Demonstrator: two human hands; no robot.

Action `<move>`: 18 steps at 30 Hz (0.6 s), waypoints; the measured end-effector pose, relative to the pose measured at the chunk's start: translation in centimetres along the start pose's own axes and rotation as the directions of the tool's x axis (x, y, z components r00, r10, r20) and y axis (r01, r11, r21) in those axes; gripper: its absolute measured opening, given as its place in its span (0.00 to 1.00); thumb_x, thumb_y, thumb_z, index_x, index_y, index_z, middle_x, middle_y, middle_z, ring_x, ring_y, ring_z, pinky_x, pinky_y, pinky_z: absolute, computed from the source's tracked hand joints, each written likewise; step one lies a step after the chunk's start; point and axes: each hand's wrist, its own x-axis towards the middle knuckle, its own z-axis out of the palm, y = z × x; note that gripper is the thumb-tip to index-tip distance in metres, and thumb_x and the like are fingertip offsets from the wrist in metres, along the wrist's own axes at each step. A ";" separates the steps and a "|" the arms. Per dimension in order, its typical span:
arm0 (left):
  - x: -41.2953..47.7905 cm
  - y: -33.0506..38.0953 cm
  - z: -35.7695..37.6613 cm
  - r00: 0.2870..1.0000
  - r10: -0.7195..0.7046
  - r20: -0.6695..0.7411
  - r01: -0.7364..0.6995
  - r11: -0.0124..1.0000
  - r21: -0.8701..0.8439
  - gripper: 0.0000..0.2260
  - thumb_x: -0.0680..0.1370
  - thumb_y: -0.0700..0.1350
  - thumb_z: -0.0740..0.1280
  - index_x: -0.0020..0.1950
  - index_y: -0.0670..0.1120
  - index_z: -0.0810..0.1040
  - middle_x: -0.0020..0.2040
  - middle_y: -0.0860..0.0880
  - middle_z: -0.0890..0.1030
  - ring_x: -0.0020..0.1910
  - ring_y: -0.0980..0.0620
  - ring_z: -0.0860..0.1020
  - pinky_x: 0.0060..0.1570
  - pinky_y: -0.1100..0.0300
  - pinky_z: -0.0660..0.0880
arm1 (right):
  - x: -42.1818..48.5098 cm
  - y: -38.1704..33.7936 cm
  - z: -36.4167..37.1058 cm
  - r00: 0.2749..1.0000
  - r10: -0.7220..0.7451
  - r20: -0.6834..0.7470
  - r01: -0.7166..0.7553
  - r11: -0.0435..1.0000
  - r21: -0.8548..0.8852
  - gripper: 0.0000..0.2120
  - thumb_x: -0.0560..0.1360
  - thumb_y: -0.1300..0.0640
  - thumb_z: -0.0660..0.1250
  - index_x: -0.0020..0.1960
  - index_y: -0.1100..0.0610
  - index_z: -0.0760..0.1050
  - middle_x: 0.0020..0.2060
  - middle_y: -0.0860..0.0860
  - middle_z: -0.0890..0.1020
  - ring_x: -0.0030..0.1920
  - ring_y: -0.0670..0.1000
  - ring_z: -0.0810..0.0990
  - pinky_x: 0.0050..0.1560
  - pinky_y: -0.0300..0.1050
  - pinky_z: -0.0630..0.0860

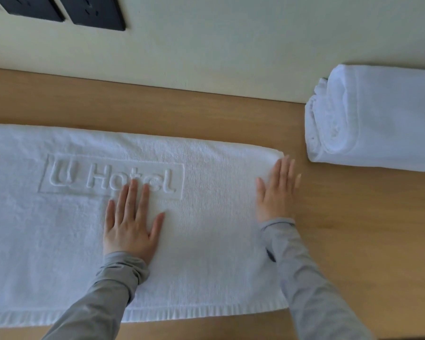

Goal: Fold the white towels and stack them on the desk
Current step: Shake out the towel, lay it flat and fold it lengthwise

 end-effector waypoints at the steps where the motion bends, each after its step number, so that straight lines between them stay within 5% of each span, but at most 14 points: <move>1: 0.0 0.0 0.0 1.000 0.000 -0.001 0.000 1.000 0.004 0.32 0.77 0.63 0.45 0.78 0.49 0.49 0.78 0.48 0.51 0.76 0.49 0.50 0.74 0.48 0.47 | -1.3 -2.3 0.0 0.998 -0.037 -0.057 0.040 0.998 0.040 0.29 0.81 0.47 0.49 0.75 0.64 0.52 0.76 0.60 0.54 0.76 0.59 0.50 0.75 0.59 0.46; 6: 0.0 0.0 -0.1 1.000 0.019 -0.007 -0.019 1.000 0.000 0.32 0.77 0.62 0.45 0.77 0.48 0.51 0.77 0.47 0.53 0.76 0.48 0.52 0.74 0.47 0.49 | -12.3 -10.2 2.0 0.844 -0.532 0.072 0.527 0.846 0.085 0.29 0.80 0.45 0.48 0.76 0.59 0.56 0.76 0.54 0.56 0.77 0.53 0.51 0.72 0.59 0.52; 8: -0.1 0.0 -0.1 1.000 0.015 -0.009 -0.015 1.000 -0.001 0.32 0.77 0.62 0.45 0.78 0.49 0.50 0.78 0.48 0.53 0.76 0.49 0.51 0.74 0.47 0.48 | -13.5 -5.9 2.1 0.876 -0.462 0.139 0.461 0.887 0.039 0.28 0.80 0.44 0.46 0.76 0.58 0.55 0.76 0.52 0.57 0.76 0.52 0.54 0.70 0.59 0.55; 11: -0.2 0.0 -0.1 1.000 0.011 -0.010 -0.011 1.000 -0.002 0.32 0.77 0.63 0.45 0.78 0.49 0.49 0.78 0.48 0.52 0.76 0.49 0.50 0.74 0.48 0.47 | -14.5 3.1 0.8 0.966 -0.148 0.210 0.141 0.989 0.049 0.33 0.79 0.40 0.37 0.76 0.60 0.53 0.75 0.55 0.56 0.75 0.55 0.55 0.72 0.59 0.53; 14: -0.4 0.2 -0.1 1.000 0.016 -0.005 -0.016 1.000 0.001 0.32 0.77 0.63 0.45 0.78 0.48 0.49 0.78 0.47 0.52 0.76 0.49 0.50 0.74 0.47 0.48 | -14.7 7.2 -0.9 0.978 0.060 0.202 -0.068 0.997 0.033 0.38 0.78 0.38 0.33 0.74 0.64 0.55 0.75 0.58 0.54 0.75 0.57 0.51 0.72 0.64 0.55; 18: -0.4 0.3 -0.2 1.000 0.016 -0.011 -0.016 1.000 -0.006 0.32 0.77 0.62 0.45 0.77 0.48 0.50 0.78 0.47 0.53 0.76 0.48 0.51 0.74 0.46 0.49 | -9.9 1.1 -2.0 0.981 -0.192 0.004 0.189 0.970 0.152 0.32 0.81 0.43 0.41 0.74 0.65 0.56 0.74 0.61 0.57 0.75 0.57 0.53 0.73 0.59 0.51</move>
